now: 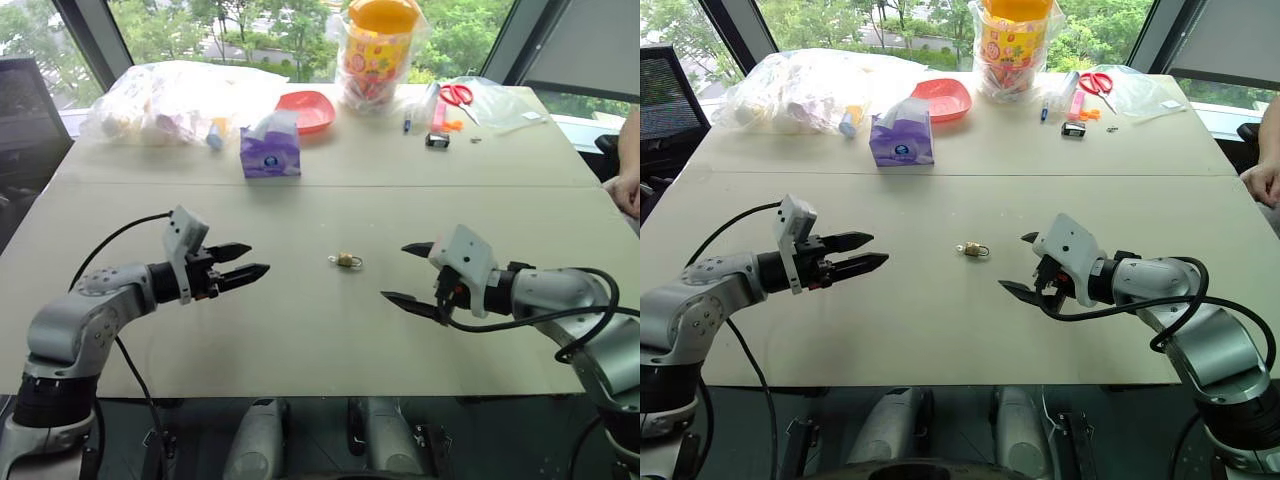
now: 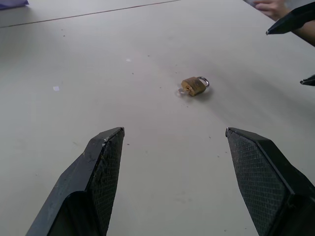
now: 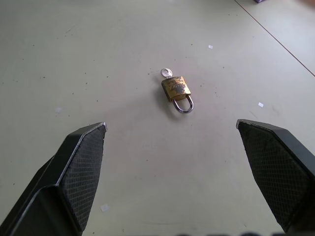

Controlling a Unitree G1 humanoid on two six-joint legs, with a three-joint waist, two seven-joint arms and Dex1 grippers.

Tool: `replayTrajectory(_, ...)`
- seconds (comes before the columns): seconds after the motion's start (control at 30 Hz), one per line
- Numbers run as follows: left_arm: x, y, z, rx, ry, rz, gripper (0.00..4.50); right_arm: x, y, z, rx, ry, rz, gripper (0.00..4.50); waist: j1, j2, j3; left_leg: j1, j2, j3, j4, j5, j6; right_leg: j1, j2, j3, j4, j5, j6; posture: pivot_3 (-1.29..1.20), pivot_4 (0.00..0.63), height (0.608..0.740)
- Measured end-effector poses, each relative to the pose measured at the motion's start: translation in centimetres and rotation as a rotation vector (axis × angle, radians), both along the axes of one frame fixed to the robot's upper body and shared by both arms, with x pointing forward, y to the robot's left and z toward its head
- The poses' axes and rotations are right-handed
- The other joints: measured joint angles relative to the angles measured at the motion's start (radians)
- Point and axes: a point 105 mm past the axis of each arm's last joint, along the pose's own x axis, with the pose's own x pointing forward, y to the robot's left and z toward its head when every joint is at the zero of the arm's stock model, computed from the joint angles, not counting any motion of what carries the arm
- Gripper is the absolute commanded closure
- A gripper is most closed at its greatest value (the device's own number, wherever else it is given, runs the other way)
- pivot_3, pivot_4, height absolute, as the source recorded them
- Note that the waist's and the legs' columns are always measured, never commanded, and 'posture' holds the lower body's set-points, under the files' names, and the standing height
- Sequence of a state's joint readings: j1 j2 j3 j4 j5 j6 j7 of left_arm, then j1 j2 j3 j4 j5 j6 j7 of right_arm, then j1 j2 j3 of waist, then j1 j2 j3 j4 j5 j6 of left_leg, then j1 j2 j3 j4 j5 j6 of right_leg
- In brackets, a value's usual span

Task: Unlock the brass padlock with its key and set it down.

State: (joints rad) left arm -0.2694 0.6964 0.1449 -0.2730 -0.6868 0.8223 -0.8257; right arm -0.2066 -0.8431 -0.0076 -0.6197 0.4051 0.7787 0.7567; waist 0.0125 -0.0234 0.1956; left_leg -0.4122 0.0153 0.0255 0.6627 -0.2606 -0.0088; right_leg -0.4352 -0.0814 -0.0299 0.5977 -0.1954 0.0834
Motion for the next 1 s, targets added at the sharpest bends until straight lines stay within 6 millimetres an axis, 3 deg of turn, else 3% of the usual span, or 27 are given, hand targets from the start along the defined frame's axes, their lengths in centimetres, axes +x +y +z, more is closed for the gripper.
replayTrajectory(0.27,0.2,-0.1,-0.2,-0.001,0.009,-0.006,1.09,0.5,-0.2,0.1,-0.005,-0.006,-0.015,0.06,0.0,0.0,0.0,0.0,0.0,0.001,0.0,0.0,0.0,0.0,0.0,0.0,0.0,0.0,0.0,0.0,0.15,0.74)
replayTrajectory(0.43,0.3,-0.4,-0.1,0.036,-0.007,-0.043,1.09,2.2,0.3,0.2,0.001,0.016,-0.052,0.06,-0.002,0.0,0.0,0.001,0.0,0.001,0.001,0.0,0.0,0.0,0.001,0.0,0.001,0.001,-0.001,0.0,0.15,0.74)
replayTrajectory(0.67,1.3,0.3,2.1,0.166,-0.064,-0.175,1.09,5.7,4.0,0.8,0.003,0.087,0.015,0.06,-0.008,0.0,0.0,0.001,0.0,0.002,0.001,0.0,0.0,-0.001,0.002,0.0,0.001,0.002,-0.002,0.0,0.15,0.74)
replayTrajectory(0.8,1.3,0.0,1.7,0.175,-0.041,-0.241,1.09,6.7,5.7,-1.1,-0.042,0.158,0.075,0.06,-0.005,0.0,0.0,-0.001,-0.001,0.002,0.001,0.0,0.001,-0.001,0.002,0.0,0.001,0.001,-0.002,0.0,0.15,0.74)
replayTrajectory(1.0,1.2,-0.3,1.4,0.188,-0.051,-0.247,1.09,7.6,6.1,-4.5,-0.121,0.226,0.119,0.06,-0.004,0.0,0.0,-0.007,-0.002,0.002,0.003,0.0,0.001,-0.005,0.001,0.0,0.001,0.003,0.001,0.0,0.15,0.74)
